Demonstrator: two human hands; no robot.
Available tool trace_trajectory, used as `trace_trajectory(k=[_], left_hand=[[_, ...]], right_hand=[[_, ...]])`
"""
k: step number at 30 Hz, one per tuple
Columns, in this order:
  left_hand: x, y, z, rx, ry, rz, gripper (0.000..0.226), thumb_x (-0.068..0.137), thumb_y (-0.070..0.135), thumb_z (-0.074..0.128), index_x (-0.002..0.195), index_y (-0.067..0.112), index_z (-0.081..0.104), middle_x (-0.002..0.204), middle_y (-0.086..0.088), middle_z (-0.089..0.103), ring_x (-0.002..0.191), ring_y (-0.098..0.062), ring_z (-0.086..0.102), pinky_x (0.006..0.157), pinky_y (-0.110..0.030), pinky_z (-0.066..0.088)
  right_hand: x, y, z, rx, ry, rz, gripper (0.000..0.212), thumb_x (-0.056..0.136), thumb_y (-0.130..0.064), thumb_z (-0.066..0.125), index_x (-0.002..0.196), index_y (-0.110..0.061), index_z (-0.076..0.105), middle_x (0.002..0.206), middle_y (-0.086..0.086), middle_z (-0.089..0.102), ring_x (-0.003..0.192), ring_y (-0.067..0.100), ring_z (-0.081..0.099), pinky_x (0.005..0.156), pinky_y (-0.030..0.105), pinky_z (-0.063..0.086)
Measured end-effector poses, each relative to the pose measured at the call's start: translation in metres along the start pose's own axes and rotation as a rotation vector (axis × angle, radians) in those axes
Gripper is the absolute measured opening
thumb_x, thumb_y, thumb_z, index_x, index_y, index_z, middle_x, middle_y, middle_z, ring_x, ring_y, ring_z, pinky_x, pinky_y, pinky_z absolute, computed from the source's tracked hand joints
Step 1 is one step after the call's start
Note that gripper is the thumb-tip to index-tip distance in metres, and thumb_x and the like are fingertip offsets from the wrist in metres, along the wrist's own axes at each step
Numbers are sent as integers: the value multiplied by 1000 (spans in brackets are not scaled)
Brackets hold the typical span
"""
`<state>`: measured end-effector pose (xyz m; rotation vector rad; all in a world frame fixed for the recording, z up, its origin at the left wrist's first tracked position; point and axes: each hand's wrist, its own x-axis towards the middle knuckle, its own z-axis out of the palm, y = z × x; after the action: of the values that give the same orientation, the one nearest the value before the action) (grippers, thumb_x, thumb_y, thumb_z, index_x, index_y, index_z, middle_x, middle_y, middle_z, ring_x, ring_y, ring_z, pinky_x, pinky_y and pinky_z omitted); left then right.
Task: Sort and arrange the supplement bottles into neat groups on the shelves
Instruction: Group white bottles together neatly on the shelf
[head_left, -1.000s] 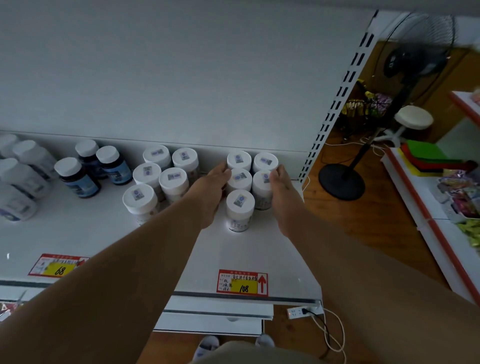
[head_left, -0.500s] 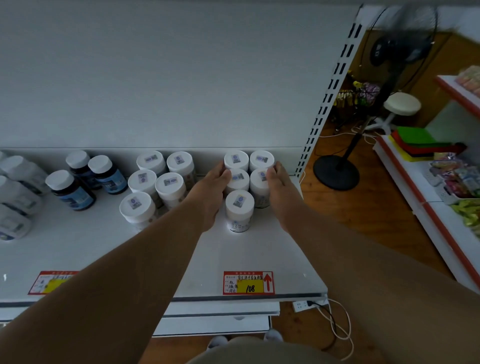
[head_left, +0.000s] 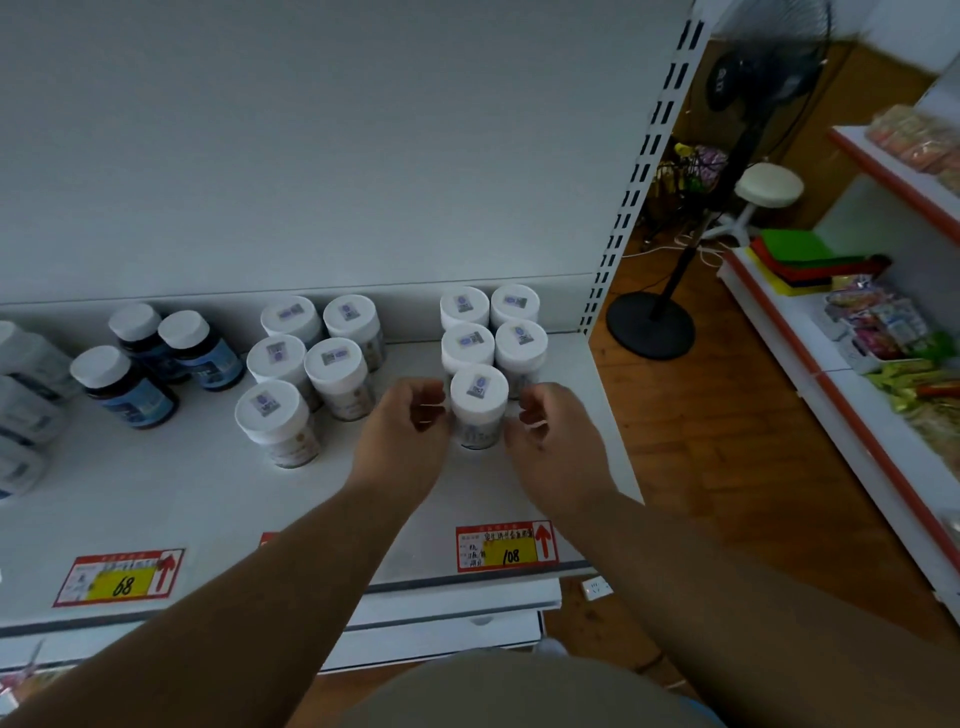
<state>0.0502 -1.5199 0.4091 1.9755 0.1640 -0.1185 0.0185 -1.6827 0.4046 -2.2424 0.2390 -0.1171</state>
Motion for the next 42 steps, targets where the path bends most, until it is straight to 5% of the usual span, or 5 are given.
trace_trajectory(k=[9, 16, 22, 33, 42], left_hand=[[-1, -6, -6, 14, -77, 78, 46, 75, 10, 81, 97, 42, 57, 102, 15, 71, 96, -6, 68, 91, -42, 56], [4, -4, -10, 71, -158, 169, 62, 74, 17, 82, 128, 32, 57, 114, 12, 69, 96, -4, 67, 89, -33, 56], [4, -3, -13, 116, -168, 212, 52, 77, 22, 81, 124, 31, 61, 110, 13, 68, 91, 3, 63, 79, -19, 50], [-19, -3, -15, 180, -32, 127, 55, 78, 22, 82, 125, 22, 55, 111, 8, 64, 97, -9, 61, 87, -26, 51], [-77, 1, -22, 183, 109, 178, 50, 82, 20, 79, 126, 24, 55, 112, 13, 63, 100, -4, 60, 89, -19, 48]], right_hand=[[-7, -11, 13, 2, -27, -50, 28, 90, -32, 66, 115, -27, 54, 112, -9, 61, 98, 5, 56, 74, 7, 36], [-9, -15, 15, 12, -4, -19, 30, 88, -32, 68, 114, -25, 54, 109, -8, 61, 96, 6, 57, 73, 8, 37], [-8, -18, 13, -31, 8, -43, 32, 89, -34, 69, 114, -20, 56, 110, -4, 63, 97, 10, 59, 81, 22, 46], [-18, -18, -3, -46, 46, -108, 39, 86, -30, 73, 116, -21, 50, 109, -3, 60, 96, 10, 57, 76, 16, 42], [-45, -31, -3, 13, 44, -392, 27, 86, -23, 72, 105, -16, 54, 102, -1, 60, 91, 10, 58, 75, 19, 48]])
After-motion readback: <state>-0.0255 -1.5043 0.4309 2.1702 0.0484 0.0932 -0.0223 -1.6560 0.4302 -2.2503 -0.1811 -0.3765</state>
